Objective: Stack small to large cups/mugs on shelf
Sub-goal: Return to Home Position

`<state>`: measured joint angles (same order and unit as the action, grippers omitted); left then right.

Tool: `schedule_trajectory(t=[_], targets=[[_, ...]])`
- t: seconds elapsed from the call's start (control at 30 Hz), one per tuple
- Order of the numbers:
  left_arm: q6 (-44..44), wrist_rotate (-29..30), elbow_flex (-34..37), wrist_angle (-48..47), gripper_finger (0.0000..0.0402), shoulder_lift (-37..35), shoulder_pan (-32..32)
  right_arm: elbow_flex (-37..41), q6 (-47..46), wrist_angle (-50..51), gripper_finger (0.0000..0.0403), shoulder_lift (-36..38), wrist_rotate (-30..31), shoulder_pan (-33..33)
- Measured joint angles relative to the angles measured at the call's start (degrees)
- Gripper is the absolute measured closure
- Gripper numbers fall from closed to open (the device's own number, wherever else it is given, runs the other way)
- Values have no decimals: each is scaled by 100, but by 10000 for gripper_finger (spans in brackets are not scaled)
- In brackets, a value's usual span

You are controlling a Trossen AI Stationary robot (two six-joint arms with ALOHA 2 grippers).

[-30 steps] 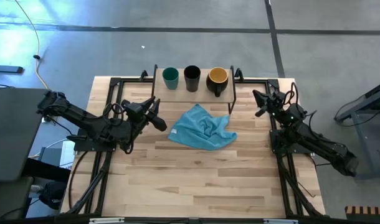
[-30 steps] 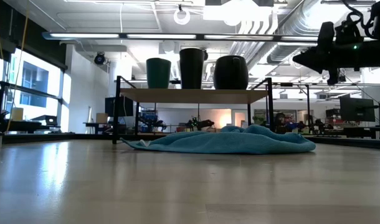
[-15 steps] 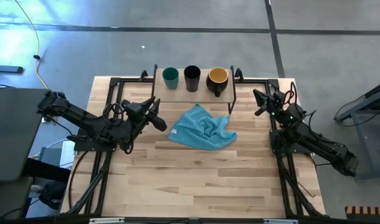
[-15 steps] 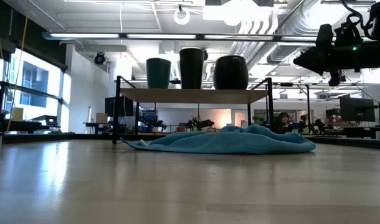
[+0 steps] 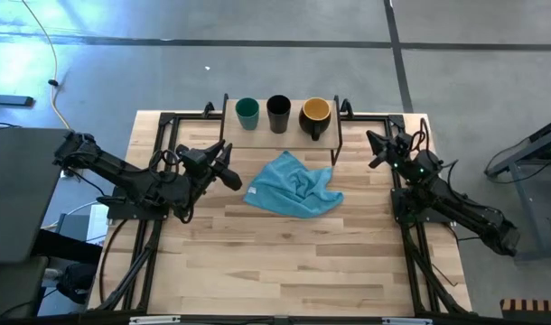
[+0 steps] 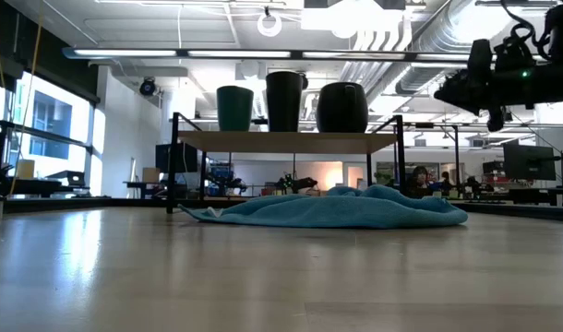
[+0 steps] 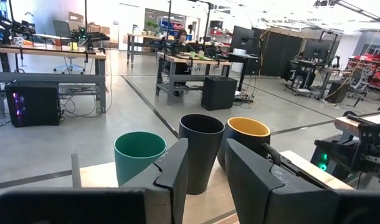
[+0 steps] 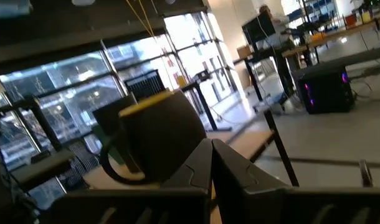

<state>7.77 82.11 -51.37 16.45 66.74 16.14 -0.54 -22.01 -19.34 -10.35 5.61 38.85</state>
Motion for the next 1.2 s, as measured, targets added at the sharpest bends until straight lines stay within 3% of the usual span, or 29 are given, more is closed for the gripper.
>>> schedule_trajectory(t=[0.23,0.37,0.53,0.6,0.8,1.0,1.2], targets=[[0,0,0,-7,308,0,0,2,-234,704,403,-2,-159,0],[1,0,1,-7,308,0,0,2,214,1058,403,-5,-1048,0],[2,0,1,2,308,0,0,2,875,459,403,-1,-2386,-2],[7,0,0,4,308,0,0,2,902,399,403,1,-2559,-6],[127,0,0,7,308,0,4,4,890,413,402,-2,-2527,-444],[155,0,2,9,308,0,4,4,913,449,402,-2,-1271,-1245],[155,0,2,9,308,0,2,4,1045,449,402,-2,-1114,-1972]])
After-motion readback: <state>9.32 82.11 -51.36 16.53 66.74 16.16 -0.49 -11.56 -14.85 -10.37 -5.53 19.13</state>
